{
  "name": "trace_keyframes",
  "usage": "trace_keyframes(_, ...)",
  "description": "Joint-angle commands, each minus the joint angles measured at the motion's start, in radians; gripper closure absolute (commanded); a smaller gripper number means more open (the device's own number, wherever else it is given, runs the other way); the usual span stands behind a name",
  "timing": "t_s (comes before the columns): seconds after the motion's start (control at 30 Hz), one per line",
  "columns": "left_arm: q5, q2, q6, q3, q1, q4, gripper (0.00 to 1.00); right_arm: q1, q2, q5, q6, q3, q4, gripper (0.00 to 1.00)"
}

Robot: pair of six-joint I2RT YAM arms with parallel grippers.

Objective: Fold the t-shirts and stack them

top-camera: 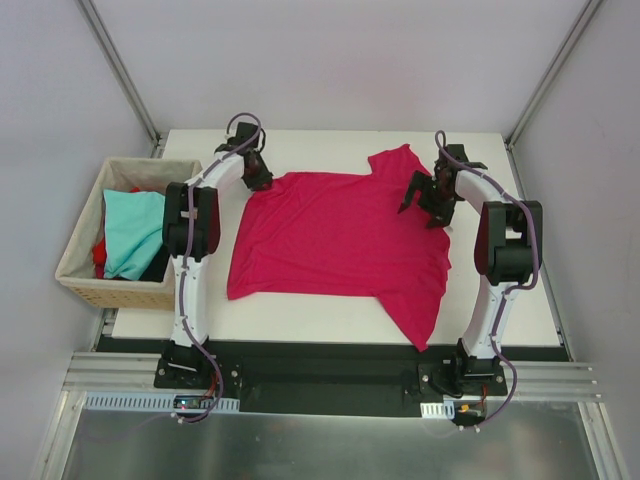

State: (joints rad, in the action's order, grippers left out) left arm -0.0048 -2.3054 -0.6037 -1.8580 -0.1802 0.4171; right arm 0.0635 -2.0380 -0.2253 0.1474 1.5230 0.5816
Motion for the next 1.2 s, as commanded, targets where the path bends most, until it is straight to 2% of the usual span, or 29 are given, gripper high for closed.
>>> trace_keyframes(0.0,-0.043,-0.093,-0.028,-0.128,0.051,0.091,0.74,0.007,0.002,-0.013,0.011,0.023,0.027,0.00)
trace_keyframes(0.13,-0.015,-0.166,-0.045,-0.253,0.097,0.104,0.68,0.009,0.019,-0.017,0.009,0.026,0.038,0.00)
trace_keyframes(0.33,0.002,-0.276,-0.057,-0.429,0.122,0.109,0.66,0.022,0.047,-0.020,0.009,0.042,0.057,0.01)
trace_keyframes(0.47,0.037,-0.318,-0.086,-0.483,0.131,0.107,0.65,0.027,0.056,-0.020,0.004,0.060,0.080,0.00)
trace_keyframes(0.67,0.063,-0.316,-0.052,-0.517,0.143,0.103,0.45,0.032,0.094,-0.039,-0.005,0.078,0.098,0.00)
trace_keyframes(0.83,0.123,-0.137,0.051,-0.480,0.131,0.072,0.29,0.039,0.168,-0.066,-0.026,0.106,0.124,0.00)
trace_keyframes(0.93,0.158,-0.001,0.151,-0.451,0.104,0.061,0.27,0.056,0.251,-0.059,-0.048,0.091,0.159,0.00)
trace_keyframes(1.0,0.143,0.119,0.183,-0.403,0.076,0.061,0.25,0.078,0.338,-0.046,-0.054,0.019,0.182,0.00)
trace_keyframes(1.07,0.123,0.207,0.199,-0.270,0.039,0.063,0.25,0.117,0.406,-0.036,-0.039,-0.061,0.182,0.00)
trace_keyframes(1.1,0.117,0.306,0.191,-0.207,0.027,0.063,0.25,0.136,0.464,-0.032,-0.020,-0.098,0.193,0.00)
trace_keyframes(1.13,0.109,0.358,0.180,-0.073,0.016,0.061,0.25,0.159,0.495,-0.017,-0.014,-0.191,0.195,0.00)
trace_keyframes(1.17,0.077,0.407,0.167,-0.005,-0.017,0.058,0.26,0.212,0.522,-0.006,0.001,-0.233,0.195,0.00)
